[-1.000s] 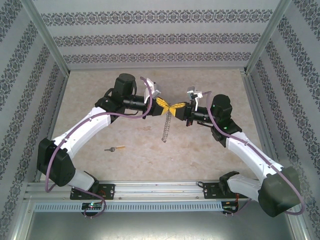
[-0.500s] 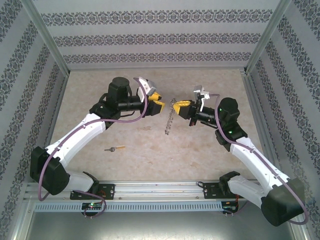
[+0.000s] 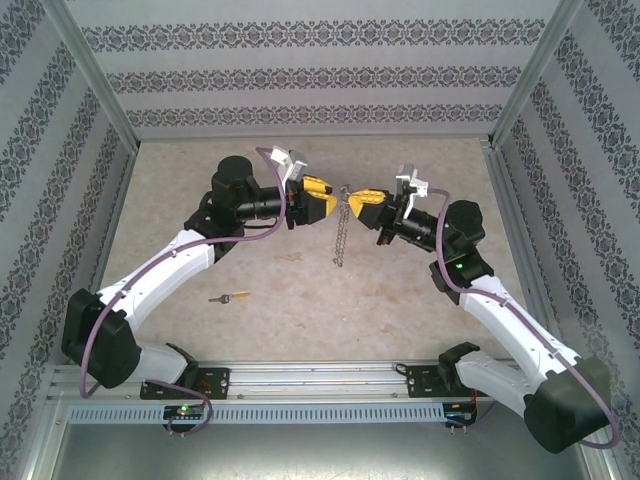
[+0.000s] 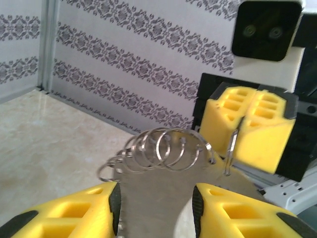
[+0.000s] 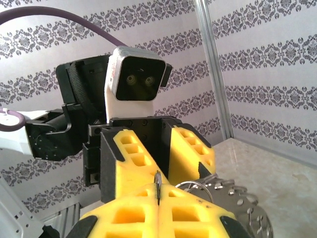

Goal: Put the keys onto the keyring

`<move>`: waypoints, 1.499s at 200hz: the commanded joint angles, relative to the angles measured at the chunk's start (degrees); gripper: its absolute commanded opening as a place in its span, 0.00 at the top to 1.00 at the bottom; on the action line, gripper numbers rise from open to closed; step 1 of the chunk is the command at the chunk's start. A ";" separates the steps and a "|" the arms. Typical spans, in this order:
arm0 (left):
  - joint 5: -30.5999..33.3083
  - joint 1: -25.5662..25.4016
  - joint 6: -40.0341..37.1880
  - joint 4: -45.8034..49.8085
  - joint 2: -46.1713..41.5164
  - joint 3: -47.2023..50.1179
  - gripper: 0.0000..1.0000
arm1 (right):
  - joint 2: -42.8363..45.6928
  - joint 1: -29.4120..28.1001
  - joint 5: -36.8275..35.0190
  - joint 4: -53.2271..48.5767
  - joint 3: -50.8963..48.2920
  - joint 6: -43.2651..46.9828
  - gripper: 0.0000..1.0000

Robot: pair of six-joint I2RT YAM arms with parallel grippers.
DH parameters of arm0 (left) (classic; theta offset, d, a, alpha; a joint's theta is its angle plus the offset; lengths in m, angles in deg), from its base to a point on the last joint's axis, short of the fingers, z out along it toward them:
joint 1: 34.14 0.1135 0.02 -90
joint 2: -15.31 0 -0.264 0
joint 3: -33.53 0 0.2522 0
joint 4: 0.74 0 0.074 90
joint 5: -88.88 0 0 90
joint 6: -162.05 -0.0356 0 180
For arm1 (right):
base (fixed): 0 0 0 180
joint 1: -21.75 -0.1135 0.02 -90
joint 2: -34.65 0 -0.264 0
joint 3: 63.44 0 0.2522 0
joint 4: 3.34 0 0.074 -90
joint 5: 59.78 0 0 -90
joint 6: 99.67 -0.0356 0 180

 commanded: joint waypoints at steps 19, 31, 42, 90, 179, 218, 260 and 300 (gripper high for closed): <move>-5.58 0.86 12.69 -17.78 1.45 2.14 0.58 | -2.70 -0.94 -2.10 10.26 0.62 -3.09 1.00; -6.11 0.99 14.69 -20.51 1.81 2.57 0.59 | -3.34 -1.03 -2.45 11.15 0.71 -3.41 1.00; -6.58 1.09 15.88 -22.17 2.29 2.57 0.59 | -3.77 -1.14 -2.71 11.89 0.69 -3.76 1.00; -7.44 1.38 19.10 -26.30 3.64 2.96 0.62 | -5.22 -1.48 -2.99 13.64 1.04 -4.80 1.00; -9.35 1.57 23.22 -33.18 5.13 4.20 0.75 | -7.11 -1.68 -3.95 14.82 0.78 -5.05 1.00; -9.37 2.01 23.57 -34.06 4.85 5.09 0.74 | -7.46 -1.44 -4.31 14.83 0.53 -5.15 1.00; -9.54 2.03 24.79 -36.12 5.19 5.36 0.84 | -7.71 -1.19 -4.49 15.01 0.23 -5.21 1.00; -9.37 2.08 26.39 -38.43 6.01 5.12 0.93 | -7.94 -1.17 -3.89 15.05 0.25 -5.53 1.00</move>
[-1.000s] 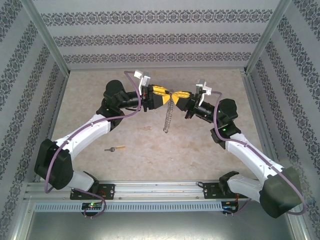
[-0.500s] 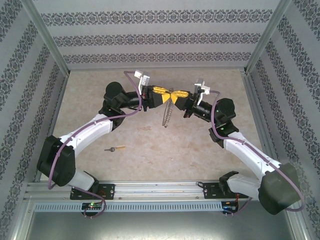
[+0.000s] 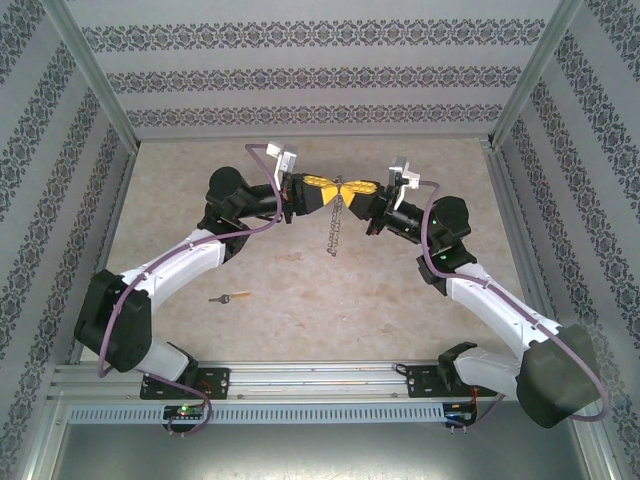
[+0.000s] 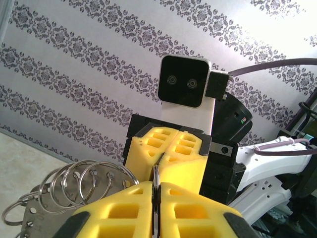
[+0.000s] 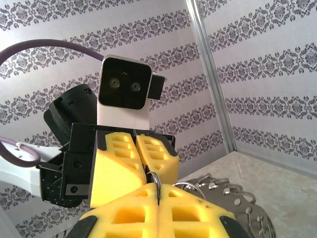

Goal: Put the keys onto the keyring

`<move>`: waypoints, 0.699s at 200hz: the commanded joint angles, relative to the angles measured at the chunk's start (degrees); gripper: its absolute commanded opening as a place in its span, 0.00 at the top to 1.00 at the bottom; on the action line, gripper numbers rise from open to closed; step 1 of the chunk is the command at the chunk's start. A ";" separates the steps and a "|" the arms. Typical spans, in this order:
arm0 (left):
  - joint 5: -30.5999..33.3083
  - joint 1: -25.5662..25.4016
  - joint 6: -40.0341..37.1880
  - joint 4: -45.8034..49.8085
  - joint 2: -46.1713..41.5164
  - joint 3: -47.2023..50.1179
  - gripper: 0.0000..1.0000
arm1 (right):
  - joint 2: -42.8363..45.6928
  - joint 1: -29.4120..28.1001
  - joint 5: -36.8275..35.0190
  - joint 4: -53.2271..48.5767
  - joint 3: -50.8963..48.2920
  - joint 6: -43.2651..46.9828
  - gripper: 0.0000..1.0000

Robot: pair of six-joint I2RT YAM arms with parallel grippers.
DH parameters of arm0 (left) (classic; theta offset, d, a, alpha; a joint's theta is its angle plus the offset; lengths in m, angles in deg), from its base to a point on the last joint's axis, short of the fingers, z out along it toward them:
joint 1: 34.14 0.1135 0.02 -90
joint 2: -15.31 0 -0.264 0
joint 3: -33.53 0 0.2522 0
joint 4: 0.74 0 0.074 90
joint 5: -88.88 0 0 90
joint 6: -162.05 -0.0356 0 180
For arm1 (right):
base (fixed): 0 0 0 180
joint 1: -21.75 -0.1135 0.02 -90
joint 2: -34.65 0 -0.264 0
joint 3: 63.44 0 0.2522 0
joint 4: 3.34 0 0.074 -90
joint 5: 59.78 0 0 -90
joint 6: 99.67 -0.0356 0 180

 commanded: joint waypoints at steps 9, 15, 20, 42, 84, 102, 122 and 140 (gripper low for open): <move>-1.83 0.51 2.19 -6.96 0.78 -0.28 0.96 | -0.49 0.15 -0.51 3.20 0.34 -0.70 1.00; -1.84 0.51 2.26 -7.32 0.91 -0.32 0.98 | -0.56 0.15 -0.53 3.13 0.35 -0.65 1.00; -1.92 0.46 2.26 -7.35 1.05 -0.39 1.00 | -0.62 0.18 -0.42 3.11 0.35 -0.67 1.00; -2.16 0.45 0.12 -5.57 0.79 -0.76 1.00 | -0.22 1.23 -1.33 2.34 0.11 -1.75 0.72; -1.67 0.50 -22.05 19.34 -4.52 -3.85 1.00 | 5.13 7.45 -3.27 -3.76 -2.79 -5.18 0.45; 0.62 0.51 -36.39 34.86 -7.06 -6.82 1.00 | 8.15 9.80 -3.29 -6.81 -4.82 -6.33 0.44; 2.03 0.48 -46.96 44.72 -8.43 -8.85 1.00 | 10.60 11.04 -1.77 -9.11 -6.41 -6.62 0.44; 2.30 0.51 -51.65 48.20 -9.10 -9.66 1.00 | 11.22 10.92 0.69 -9.51 -7.26 -7.00 0.44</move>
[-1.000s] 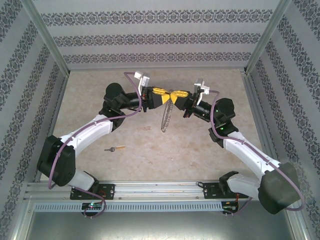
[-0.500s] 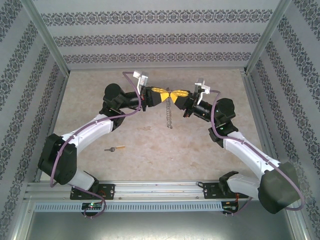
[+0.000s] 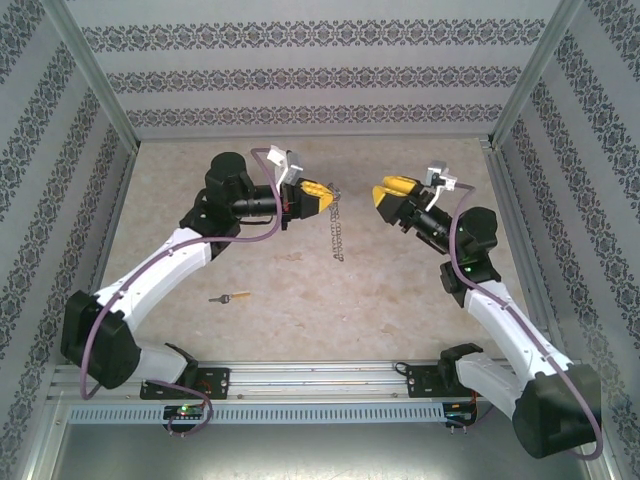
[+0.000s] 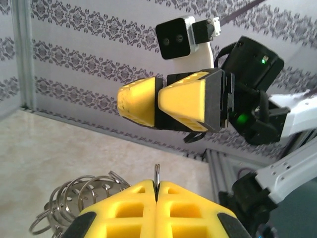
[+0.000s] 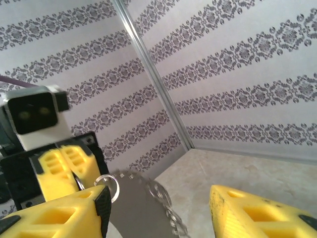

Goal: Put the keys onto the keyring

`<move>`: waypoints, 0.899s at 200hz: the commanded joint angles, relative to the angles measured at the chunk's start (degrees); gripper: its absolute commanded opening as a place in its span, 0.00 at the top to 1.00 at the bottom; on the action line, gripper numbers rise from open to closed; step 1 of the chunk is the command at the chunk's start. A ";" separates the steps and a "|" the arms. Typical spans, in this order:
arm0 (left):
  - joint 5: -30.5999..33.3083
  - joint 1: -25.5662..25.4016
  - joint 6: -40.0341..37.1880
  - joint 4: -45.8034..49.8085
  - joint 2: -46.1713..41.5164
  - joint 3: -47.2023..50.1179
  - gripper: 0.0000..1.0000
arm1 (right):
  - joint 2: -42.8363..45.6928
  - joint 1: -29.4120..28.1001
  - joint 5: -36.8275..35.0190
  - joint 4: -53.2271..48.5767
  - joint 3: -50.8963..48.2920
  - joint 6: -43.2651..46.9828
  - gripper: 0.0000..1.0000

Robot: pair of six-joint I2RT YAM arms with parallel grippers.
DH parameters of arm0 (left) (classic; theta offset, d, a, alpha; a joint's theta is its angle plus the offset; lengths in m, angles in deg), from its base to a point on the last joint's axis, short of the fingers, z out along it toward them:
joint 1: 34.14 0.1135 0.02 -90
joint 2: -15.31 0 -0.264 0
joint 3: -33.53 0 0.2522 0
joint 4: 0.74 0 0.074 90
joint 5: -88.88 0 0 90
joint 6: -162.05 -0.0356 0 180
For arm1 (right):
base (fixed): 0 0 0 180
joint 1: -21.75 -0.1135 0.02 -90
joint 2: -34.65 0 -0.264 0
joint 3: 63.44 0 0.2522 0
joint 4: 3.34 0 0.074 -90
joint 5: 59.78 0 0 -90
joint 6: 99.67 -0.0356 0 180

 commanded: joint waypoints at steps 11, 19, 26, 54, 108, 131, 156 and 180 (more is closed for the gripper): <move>1.18 0.21 -18.40 14.18 -2.75 -3.12 1.00 | 1.03 -0.19 4.47 -1.45 -1.93 -1.43 0.44; 1.47 0.13 -19.93 15.58 -2.86 -3.51 1.00 | 0.93 -0.56 5.34 -1.41 -2.27 -1.19 0.45; 1.55 0.08 -20.98 16.59 -2.89 -3.72 1.00 | 0.82 -1.05 6.00 -1.21 -2.55 -0.87 0.45; 1.25 0.11 -22.84 17.70 -3.33 -3.74 1.00 | 0.17 -4.09 7.77 -1.10 -2.80 1.58 0.45; -0.27 -0.55 -23.86 20.60 -2.28 -5.23 1.00 | -4.11 -9.42 9.97 -1.80 -0.07 4.92 0.46; -1.20 -0.78 -24.19 22.47 -1.71 -6.01 1.00 | -4.92 -9.96 10.10 -1.80 0.54 5.55 0.47; -2.07 -1.12 -24.10 23.72 -1.05 -6.59 1.00 | -5.81 -10.43 10.42 -1.78 1.44 5.96 0.48; -2.60 -1.43 -24.53 25.56 -0.15 -7.51 1.00 | -6.50 -10.89 10.68 -1.83 2.41 6.42 0.49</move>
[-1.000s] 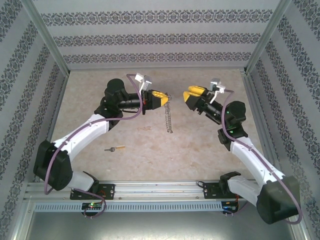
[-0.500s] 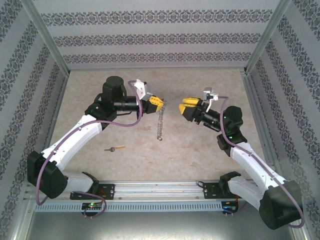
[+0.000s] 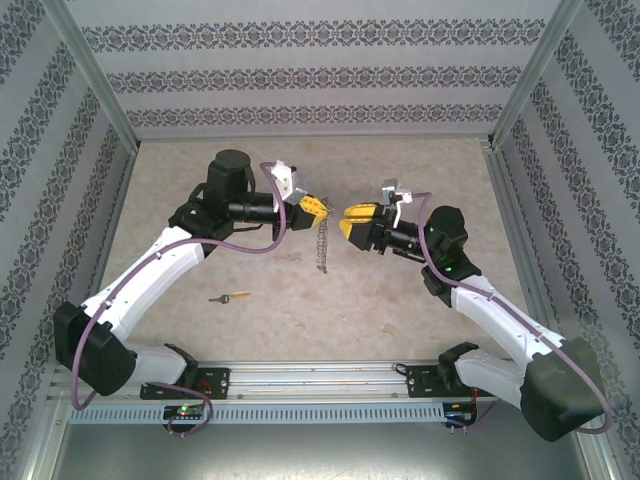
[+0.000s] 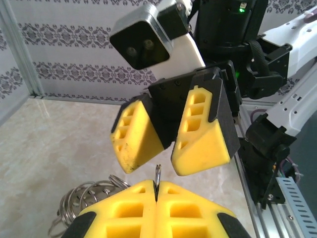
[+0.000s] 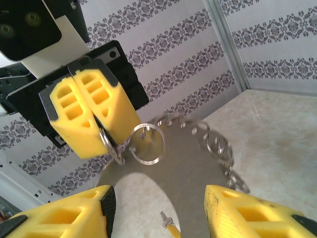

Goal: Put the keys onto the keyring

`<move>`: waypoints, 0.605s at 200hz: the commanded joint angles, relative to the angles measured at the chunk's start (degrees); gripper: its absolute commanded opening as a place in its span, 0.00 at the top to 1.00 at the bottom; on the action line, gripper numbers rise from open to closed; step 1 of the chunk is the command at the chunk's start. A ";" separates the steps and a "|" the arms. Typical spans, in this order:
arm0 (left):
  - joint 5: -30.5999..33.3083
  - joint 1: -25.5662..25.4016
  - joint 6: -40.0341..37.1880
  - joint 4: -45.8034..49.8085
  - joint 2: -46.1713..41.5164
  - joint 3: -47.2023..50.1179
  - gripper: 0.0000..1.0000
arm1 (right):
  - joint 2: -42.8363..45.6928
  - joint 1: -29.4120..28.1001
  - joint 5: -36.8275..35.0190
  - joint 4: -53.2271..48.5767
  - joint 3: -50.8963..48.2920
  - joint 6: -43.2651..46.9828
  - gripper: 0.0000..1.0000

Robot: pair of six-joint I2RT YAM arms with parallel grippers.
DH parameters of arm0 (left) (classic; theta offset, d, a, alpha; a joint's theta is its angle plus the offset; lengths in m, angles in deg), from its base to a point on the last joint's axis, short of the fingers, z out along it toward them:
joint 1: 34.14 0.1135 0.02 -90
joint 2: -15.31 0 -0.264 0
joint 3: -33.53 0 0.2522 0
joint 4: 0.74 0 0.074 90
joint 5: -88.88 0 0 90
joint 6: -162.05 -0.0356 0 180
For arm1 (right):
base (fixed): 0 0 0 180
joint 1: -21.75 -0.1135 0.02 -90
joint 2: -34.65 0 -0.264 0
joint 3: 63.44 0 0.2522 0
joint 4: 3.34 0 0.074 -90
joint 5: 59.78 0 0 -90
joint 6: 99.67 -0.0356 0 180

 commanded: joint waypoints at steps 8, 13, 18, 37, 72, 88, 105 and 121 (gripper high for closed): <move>-2.53 -0.96 -1.87 3.18 1.31 -2.88 1.00 | -0.87 -1.07 1.55 1.26 2.82 2.12 0.49; -2.62 -1.02 -1.97 3.32 1.47 -3.00 1.00 | -0.94 -1.09 1.53 1.21 3.03 2.16 0.50; -2.64 -1.02 -1.98 3.43 1.53 -3.04 1.00 | -1.06 -1.17 1.53 1.21 3.26 2.24 0.50; -2.73 -1.21 -1.99 3.69 1.77 -3.22 1.00 | -1.70 -1.47 1.60 1.07 4.04 2.52 0.51; -2.79 -1.44 -1.73 3.78 2.11 -3.40 1.00 | -2.68 -1.84 2.06 1.04 4.88 2.72 0.54; -2.90 -1.54 -1.64 3.77 2.21 -3.48 1.00 | -3.01 -1.92 2.53 0.94 5.03 2.86 0.55; -2.99 -1.68 -1.55 3.80 2.35 -3.48 1.00 | -3.12 -2.06 2.93 0.83 5.07 2.87 0.56; -2.97 -1.77 -1.48 3.78 2.48 -3.58 1.00 | -3.05 -2.19 3.04 0.58 5.05 3.05 0.61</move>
